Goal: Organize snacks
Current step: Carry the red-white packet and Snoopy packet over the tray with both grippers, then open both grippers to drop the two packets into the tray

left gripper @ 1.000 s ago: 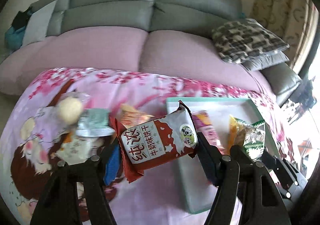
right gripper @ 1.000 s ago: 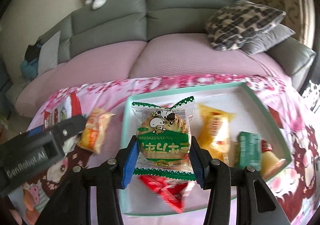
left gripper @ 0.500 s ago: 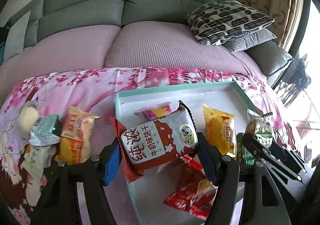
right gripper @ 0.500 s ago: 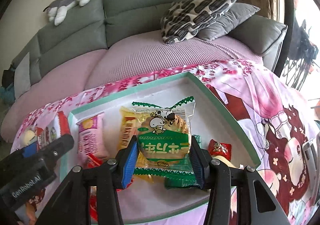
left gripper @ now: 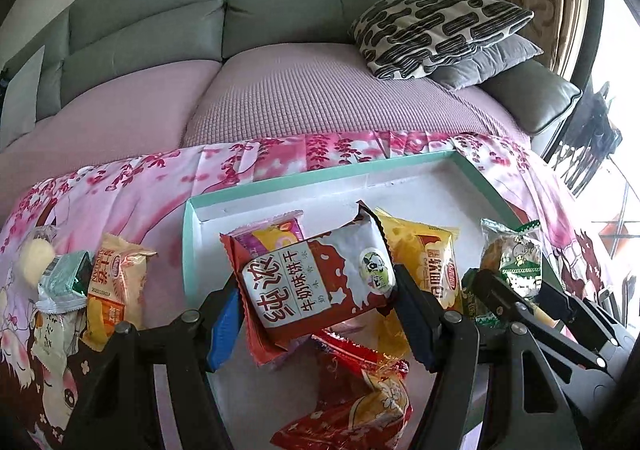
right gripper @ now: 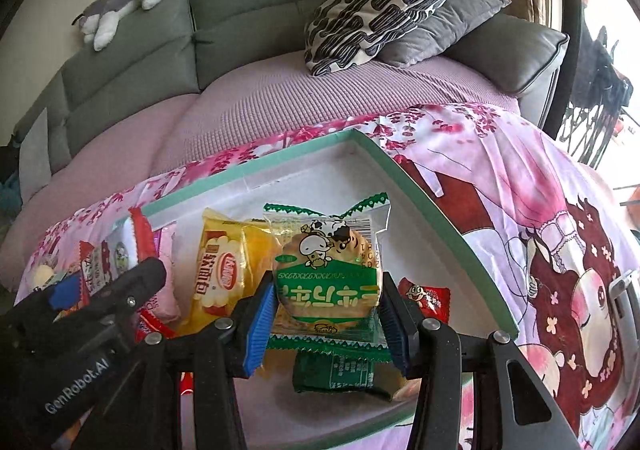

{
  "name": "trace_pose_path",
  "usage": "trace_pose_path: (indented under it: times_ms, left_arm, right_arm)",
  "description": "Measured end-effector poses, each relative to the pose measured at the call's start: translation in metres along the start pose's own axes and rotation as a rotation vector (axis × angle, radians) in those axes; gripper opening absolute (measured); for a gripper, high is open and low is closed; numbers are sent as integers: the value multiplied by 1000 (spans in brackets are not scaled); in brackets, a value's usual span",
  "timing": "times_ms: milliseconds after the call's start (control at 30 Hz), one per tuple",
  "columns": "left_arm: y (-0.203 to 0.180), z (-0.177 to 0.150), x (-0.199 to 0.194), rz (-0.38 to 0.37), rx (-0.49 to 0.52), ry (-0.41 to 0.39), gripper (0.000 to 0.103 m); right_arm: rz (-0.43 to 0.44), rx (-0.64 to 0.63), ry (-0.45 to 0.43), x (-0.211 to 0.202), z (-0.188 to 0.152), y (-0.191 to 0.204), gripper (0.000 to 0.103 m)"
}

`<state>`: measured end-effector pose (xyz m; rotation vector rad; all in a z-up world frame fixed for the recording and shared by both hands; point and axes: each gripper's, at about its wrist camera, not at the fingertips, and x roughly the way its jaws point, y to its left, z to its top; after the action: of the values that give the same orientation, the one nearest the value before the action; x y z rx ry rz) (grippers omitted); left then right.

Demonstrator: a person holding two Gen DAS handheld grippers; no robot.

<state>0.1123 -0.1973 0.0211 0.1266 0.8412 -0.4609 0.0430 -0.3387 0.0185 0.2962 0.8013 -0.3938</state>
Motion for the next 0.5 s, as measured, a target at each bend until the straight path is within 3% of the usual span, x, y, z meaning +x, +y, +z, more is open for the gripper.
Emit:
trace_pose_path:
  times_ms: [367, 500]
  left_arm:
    - [-8, 5, 9, 8, 18, -5, 71]
    - [-8, 6, 11, 15, 24, 13, 81]
  right_arm:
    - [-3, 12, 1, 9, 7, -8, 52]
    - [-5, 20, -1, 11, 8, -10, 53]
